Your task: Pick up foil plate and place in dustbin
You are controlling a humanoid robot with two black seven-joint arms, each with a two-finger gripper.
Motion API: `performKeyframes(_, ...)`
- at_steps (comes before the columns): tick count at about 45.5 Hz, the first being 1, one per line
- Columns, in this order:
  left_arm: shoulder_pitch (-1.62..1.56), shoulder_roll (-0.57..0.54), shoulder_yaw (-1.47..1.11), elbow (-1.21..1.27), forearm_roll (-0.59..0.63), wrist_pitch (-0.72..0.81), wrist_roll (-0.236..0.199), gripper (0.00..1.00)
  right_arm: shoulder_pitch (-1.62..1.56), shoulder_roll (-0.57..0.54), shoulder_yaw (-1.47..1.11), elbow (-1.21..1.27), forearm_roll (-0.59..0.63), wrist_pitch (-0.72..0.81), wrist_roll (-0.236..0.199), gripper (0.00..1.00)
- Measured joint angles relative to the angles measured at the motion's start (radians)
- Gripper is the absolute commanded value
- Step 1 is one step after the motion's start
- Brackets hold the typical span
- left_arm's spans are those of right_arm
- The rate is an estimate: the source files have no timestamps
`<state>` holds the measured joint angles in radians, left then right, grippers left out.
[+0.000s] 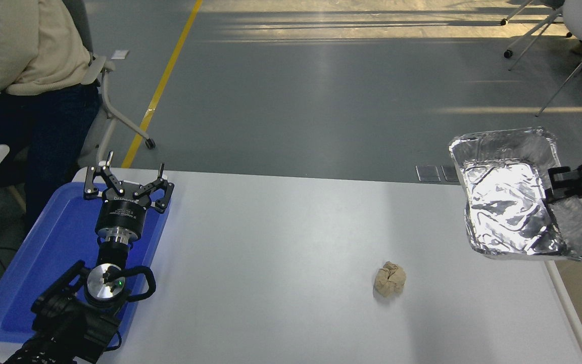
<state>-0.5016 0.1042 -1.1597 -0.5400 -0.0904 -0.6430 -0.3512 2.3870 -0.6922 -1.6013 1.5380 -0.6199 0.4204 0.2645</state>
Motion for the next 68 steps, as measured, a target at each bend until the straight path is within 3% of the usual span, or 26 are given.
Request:
performKeyframes(15,0.0,0.0,0.0,0.0,0.0,0.0,0.0,1.0,-0.158,-0.195,0.033,-0.239,-0.156,0.054,0.004,0.0)
performKeyframes(24,0.0,0.0,0.0,0.0,0.0,0.0,0.0,1.0,-0.334,-0.24,0.085,-0.44,-0.198,0.059,0.038,0.0)
performKeyframes(39,0.0,0.0,0.0,0.0,0.0,0.0,0.0,1.0,-0.674,-0.252,0.208,-0.778,-0.22,0.035,0.092,0.0)
performKeyframes(57,0.0,0.0,0.0,0.0,0.0,0.0,-0.002,1.0,-1.021,-0.208,0.291,-1.001,-0.194,-0.139,0.105,0.0)
performKeyframes(68,0.0,0.001,0.0,0.0,0.0,0.0,-0.002,1.0,-1.223,-0.153,0.312,-1.141,-0.087,-0.228,0.104,0.0)
